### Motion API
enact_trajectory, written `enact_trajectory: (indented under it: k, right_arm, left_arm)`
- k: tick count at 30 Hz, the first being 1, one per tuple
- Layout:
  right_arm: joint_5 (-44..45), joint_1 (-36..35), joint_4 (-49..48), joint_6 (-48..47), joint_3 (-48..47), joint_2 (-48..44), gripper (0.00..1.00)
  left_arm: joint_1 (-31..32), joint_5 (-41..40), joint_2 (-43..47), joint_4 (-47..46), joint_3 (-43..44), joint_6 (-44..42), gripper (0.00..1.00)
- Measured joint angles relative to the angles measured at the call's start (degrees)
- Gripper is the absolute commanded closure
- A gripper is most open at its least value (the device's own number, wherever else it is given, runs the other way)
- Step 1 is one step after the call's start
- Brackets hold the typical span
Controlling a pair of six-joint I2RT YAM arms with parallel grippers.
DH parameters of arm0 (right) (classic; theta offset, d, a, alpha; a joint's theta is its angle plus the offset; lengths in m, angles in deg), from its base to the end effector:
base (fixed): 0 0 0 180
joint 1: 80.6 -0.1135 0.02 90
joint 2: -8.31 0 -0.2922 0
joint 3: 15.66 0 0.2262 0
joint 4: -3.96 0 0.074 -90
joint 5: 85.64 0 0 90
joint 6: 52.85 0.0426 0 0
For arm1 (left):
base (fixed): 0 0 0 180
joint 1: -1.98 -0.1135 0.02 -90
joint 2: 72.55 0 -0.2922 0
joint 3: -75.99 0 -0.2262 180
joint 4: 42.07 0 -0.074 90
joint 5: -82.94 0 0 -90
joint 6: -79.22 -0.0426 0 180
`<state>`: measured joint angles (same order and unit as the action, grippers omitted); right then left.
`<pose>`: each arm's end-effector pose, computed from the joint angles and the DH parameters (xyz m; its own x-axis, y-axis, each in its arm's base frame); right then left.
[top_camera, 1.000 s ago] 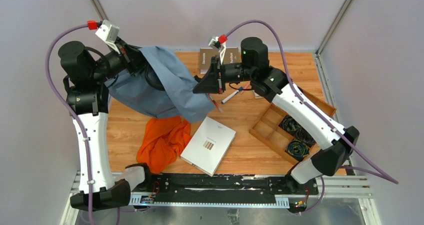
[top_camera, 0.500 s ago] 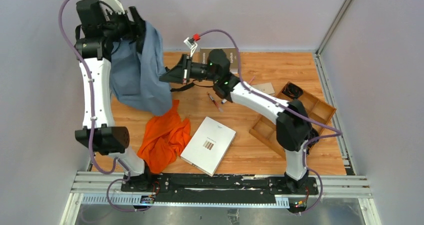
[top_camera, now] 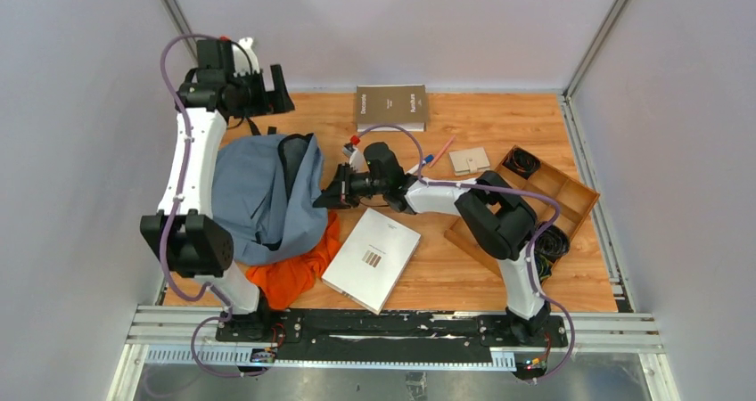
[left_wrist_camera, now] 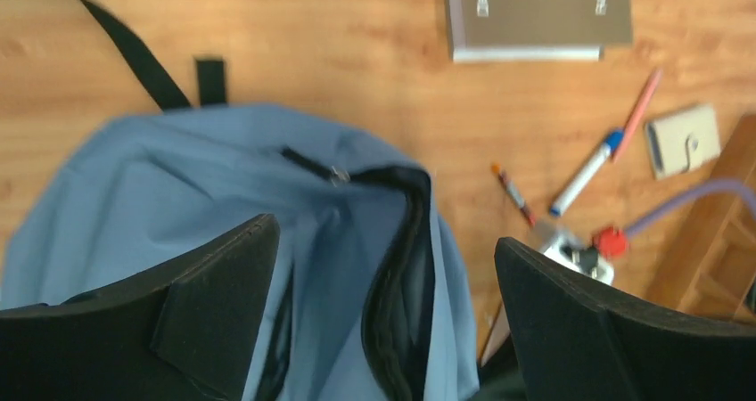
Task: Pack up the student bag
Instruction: Place the student bag at the center of the board.
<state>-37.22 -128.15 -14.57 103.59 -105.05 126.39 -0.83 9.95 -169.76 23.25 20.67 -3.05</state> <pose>0.2897 0.3586 0.2440 -0.9577 -0.0311 -0.2861 -0.2877 0.1284 0.9491 0.3482 0.0046 0.4373 -0.6320 -0.1598 -0.7583 0.0997 0.9536 -0.2841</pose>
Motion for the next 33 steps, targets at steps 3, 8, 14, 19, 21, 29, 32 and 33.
enact_trajectory:
  k: [3, 8, 14, 19, 21, 29, 32, 33]
  right_arm:
    - [0.5, 0.3, 3.2, -2.6, 1.7, -1.0, 1.00]
    - [0.5, 0.4, 5.7, -5.5, 2.4, -2.0, 1.00]
    - [0.5, 0.4, 6.6, -6.8, 2.7, -2.1, 1.00]
    - [0.5, 0.4, 7.0, -7.5, 3.0, -2.2, 1.00]
    - [0.6, 0.4, 7.3, -7.6, 3.1, -2.4, 1.00]
    - [0.5, 0.4, 7.8, -7.6, 4.1, -3.1, 1.00]
    - [0.5, 0.4, 7.8, -7.6, 4.4, -3.2, 1.00]
    - [0.5, 0.4, 7.8, -7.6, 4.4, -3.2, 1.00]
  left_arm:
    - [2.8, -2.6, 7.4, -0.9, -10.9, 0.8, 0.00]
    - [9.7, -7.6, 16.9, -3.1, -20.6, 2.0, 0.08]
    - [15.1, -20.8, 25.4, -5.2, -31.2, 4.8, 0.00]
    - [19.2, -25.5, 27.1, -7.9, -38.7, 8.9, 0.23]
    - [19.9, -25.5, 26.6, -9.0, -41.7, 10.2, 0.32]
    - [20.2, -28.0, 25.0, -10.8, -44.5, 12.2, 1.00]
    - [20.2, -30.2, 24.9, -9.0, -41.7, 11.5, 1.00]
    - [20.2, -30.8, 24.9, -8.5, -40.2, 11.0, 1.00]
